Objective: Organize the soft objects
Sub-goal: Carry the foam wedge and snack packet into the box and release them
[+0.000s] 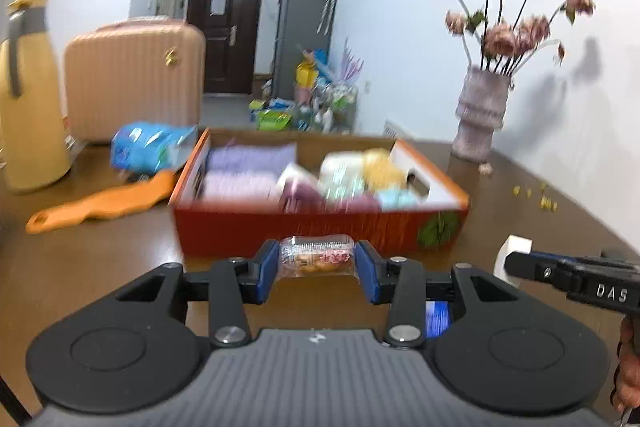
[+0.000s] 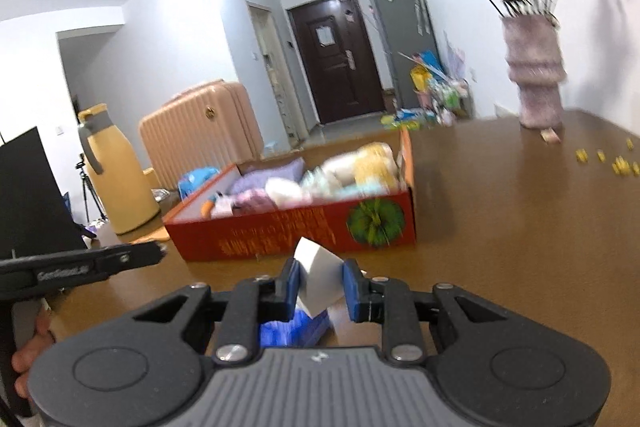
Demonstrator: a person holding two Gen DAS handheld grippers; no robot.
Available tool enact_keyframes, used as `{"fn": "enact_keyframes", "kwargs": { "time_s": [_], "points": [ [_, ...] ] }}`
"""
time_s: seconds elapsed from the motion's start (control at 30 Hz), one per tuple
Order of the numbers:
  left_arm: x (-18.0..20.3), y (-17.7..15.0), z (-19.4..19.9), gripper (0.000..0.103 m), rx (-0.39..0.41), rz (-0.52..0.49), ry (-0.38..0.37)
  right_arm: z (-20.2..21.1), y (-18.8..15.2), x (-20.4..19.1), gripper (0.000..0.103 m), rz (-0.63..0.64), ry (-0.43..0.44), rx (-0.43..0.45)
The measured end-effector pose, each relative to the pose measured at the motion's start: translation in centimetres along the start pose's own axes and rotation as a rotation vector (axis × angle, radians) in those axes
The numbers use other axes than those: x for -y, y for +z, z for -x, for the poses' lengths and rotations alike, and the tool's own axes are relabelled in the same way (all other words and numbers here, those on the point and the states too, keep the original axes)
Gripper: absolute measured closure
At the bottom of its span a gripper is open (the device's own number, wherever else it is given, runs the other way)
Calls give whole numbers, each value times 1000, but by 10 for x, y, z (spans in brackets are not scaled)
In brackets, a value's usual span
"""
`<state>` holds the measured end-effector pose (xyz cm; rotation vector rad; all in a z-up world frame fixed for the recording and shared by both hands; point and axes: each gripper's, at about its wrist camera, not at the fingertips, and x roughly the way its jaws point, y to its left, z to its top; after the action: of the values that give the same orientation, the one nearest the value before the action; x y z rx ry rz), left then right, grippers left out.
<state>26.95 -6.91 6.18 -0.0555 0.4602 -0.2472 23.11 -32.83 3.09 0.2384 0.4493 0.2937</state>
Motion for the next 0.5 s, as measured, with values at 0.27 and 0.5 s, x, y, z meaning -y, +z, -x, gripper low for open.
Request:
{"fn": "enact_keyframes", "kwargs": {
  "time_s": [0.27,0.5],
  "points": [
    [-13,93,-138,60,-81,-11,-86,-103,98,2,80,72,68,-32],
    [-19,123,-264,57,-251,0,-58,-246,138,6,78,169,-17,-290]
  ]
}}
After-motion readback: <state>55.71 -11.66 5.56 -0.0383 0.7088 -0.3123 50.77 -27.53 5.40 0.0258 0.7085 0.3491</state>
